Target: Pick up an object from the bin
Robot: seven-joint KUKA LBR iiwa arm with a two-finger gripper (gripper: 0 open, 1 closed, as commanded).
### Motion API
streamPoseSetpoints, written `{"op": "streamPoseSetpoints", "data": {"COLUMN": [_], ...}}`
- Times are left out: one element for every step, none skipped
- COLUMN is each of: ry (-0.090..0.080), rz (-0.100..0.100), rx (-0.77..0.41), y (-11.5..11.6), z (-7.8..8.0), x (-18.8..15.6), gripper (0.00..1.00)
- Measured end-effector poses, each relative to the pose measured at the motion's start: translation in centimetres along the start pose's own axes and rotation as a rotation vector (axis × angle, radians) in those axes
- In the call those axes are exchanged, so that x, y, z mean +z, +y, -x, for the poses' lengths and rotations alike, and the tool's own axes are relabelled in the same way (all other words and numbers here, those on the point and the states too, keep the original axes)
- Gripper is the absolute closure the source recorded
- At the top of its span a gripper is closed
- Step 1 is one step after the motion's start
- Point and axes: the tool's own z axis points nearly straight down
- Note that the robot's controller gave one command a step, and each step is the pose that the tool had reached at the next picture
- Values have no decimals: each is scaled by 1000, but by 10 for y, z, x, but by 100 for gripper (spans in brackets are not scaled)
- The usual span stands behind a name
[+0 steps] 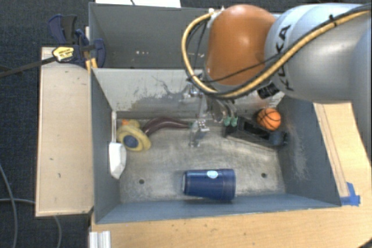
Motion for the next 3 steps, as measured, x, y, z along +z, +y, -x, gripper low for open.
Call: {"op": "streamPoseSetpoints", "data": {"ry": [5, 7, 4], "rz": [0, -1, 1], "rx": [91, 330, 238], "y": [1, 15, 58], "z": [-20, -17, -3], "x": [24, 46, 120], "gripper": [0, 0, 100]}}
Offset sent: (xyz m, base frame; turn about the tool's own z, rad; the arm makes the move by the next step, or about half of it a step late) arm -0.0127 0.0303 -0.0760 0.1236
